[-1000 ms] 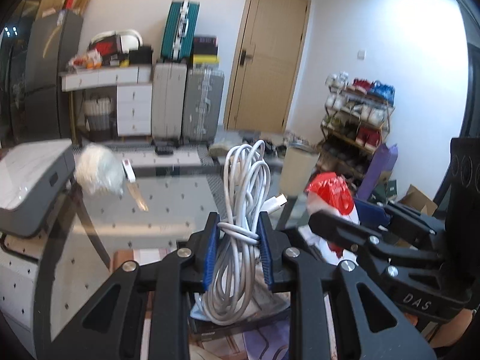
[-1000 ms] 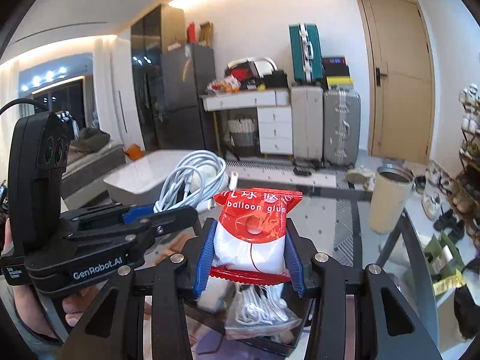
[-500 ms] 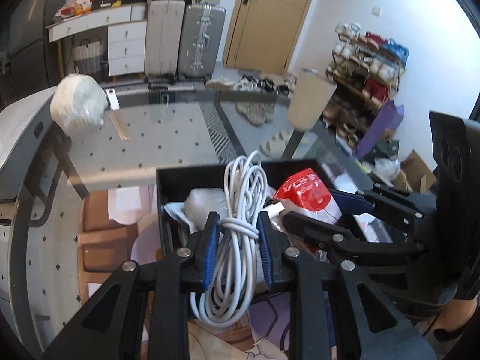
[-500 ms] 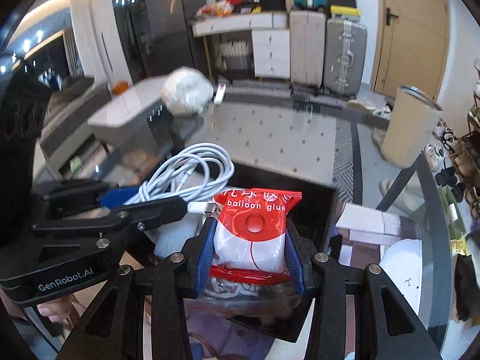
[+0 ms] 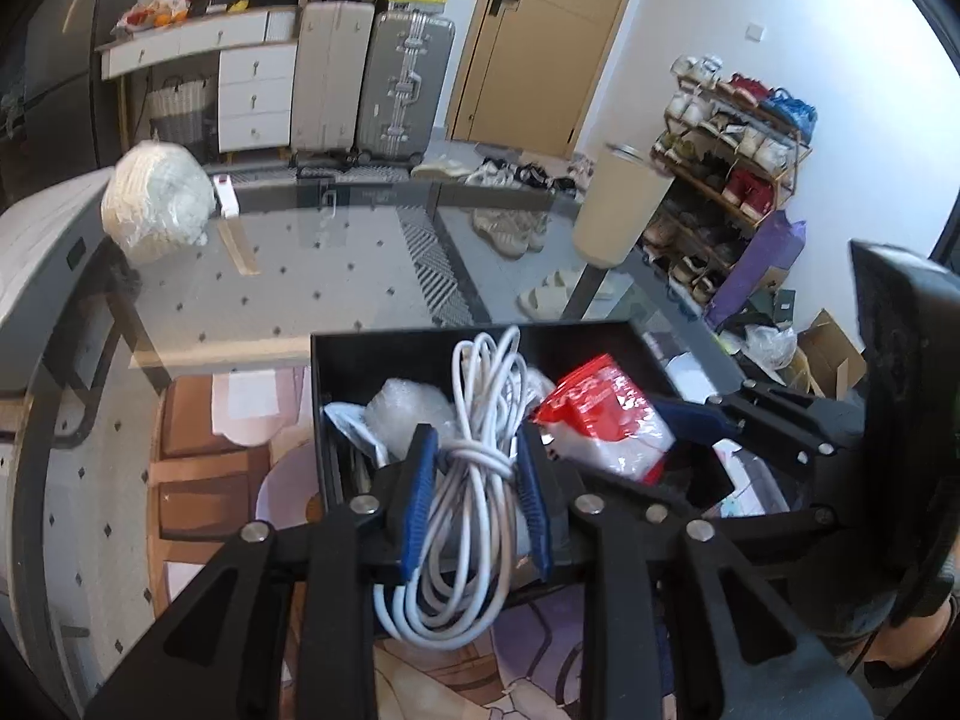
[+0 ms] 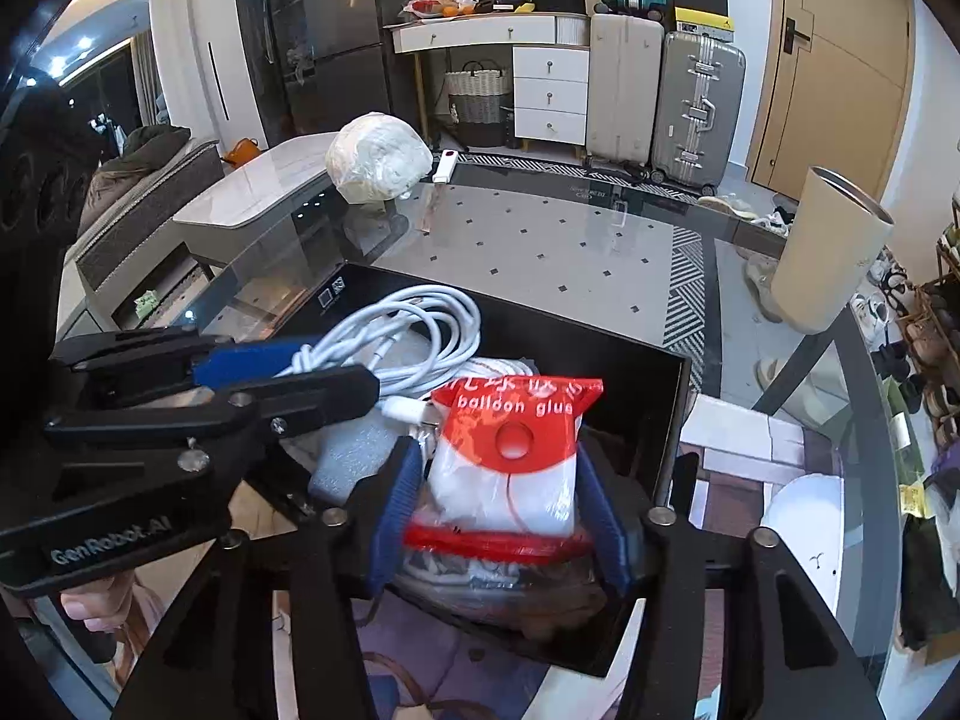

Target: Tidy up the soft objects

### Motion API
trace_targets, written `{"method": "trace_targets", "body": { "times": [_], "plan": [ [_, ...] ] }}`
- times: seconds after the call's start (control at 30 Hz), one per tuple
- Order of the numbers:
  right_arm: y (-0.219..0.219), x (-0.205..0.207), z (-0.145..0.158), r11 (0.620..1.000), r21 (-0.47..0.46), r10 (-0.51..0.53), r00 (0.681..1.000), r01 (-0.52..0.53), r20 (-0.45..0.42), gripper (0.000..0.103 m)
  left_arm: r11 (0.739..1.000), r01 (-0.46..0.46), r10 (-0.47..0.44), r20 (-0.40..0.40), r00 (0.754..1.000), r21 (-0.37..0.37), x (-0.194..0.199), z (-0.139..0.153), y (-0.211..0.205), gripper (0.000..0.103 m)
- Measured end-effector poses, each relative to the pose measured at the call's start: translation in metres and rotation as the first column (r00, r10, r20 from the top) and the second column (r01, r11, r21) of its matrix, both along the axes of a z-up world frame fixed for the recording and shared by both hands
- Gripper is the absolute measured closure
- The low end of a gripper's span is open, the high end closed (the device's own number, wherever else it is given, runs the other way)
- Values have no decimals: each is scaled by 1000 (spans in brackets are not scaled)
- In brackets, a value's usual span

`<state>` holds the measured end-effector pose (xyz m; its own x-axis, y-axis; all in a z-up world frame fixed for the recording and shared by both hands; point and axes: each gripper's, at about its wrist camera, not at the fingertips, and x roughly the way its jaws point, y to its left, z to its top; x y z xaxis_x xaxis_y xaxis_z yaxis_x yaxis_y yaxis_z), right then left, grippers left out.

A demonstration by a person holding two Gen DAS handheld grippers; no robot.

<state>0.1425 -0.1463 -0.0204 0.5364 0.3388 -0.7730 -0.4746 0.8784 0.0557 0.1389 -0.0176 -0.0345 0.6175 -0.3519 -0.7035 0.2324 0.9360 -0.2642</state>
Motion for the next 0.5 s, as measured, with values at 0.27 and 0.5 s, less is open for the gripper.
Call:
{"method": "trace_targets", "body": {
  "times": [0.27, 0.5],
  "plan": [
    [-14, -34, 25, 997, 72, -10, 996, 3, 89, 26, 999, -41, 40, 140, 989, 10, -22, 32, 10, 32],
    [-44, -86, 47, 972, 235, -89, 945, 14, 314, 2, 989, -150, 139, 403, 905, -6, -79, 54, 24, 2]
  ]
}}
